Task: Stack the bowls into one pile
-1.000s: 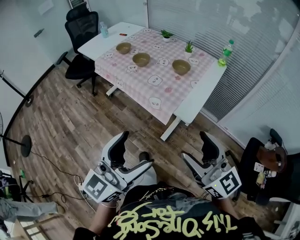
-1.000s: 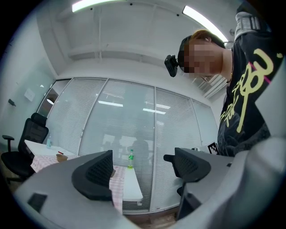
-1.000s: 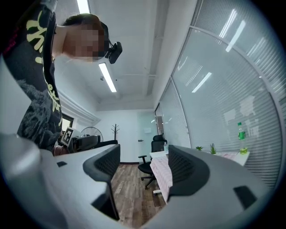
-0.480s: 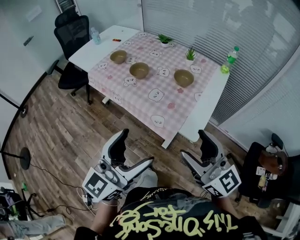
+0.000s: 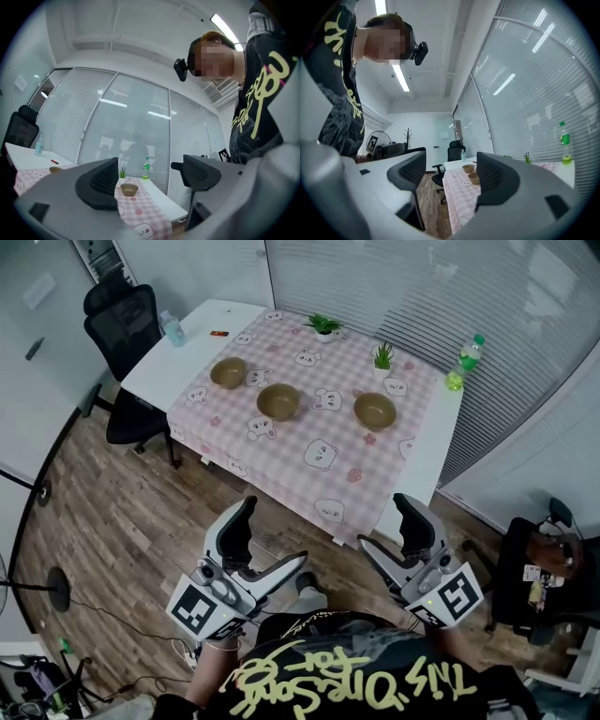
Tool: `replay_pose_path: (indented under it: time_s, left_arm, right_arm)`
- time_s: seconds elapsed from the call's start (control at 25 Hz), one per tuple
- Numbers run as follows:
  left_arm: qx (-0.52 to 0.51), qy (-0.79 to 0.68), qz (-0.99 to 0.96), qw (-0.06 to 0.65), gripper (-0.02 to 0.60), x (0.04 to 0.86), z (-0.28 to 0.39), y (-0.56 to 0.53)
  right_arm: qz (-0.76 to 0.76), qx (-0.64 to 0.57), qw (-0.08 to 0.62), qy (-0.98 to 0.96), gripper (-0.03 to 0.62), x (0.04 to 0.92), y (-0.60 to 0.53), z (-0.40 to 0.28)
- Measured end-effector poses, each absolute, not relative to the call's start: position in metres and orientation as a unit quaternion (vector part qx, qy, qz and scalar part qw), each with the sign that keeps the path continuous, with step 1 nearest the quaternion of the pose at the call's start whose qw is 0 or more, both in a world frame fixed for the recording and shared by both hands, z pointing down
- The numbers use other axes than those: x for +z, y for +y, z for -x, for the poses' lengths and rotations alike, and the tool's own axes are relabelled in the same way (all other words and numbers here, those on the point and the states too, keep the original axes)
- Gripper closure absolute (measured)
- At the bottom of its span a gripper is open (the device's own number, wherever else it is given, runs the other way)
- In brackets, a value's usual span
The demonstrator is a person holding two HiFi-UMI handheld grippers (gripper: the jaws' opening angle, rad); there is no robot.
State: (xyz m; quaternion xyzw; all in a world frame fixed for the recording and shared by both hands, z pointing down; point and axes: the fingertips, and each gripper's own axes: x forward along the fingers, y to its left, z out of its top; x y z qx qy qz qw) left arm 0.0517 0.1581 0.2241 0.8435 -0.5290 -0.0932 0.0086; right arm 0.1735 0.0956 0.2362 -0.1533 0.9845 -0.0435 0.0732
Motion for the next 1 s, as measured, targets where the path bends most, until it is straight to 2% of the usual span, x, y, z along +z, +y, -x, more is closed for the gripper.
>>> replay_pose_path:
  time_s: [0.2,0.32,1.0]
  left_arm:
    - [-0.085,-0.515,-0.853,0.019,0.156,0.232,-0.023,0.140]
    - [-0.114,-0.508,-0.854,0.021,0.156,0.226,-0.015,0.124]
    - [-0.108,-0.486,-0.867,0.026,0.156,0.229,-0.024,0.102]
  right_arm:
    - [0.166,-0.050,0.077,0.982,0.275,0.237,0.080,-0.145]
    - [0.169,-0.052,0.071,0.982,0.275,0.240,0.073,-0.135]
    - [0.183,-0.057,0.058,0.980,0.275,0.248,0.055,-0.139]
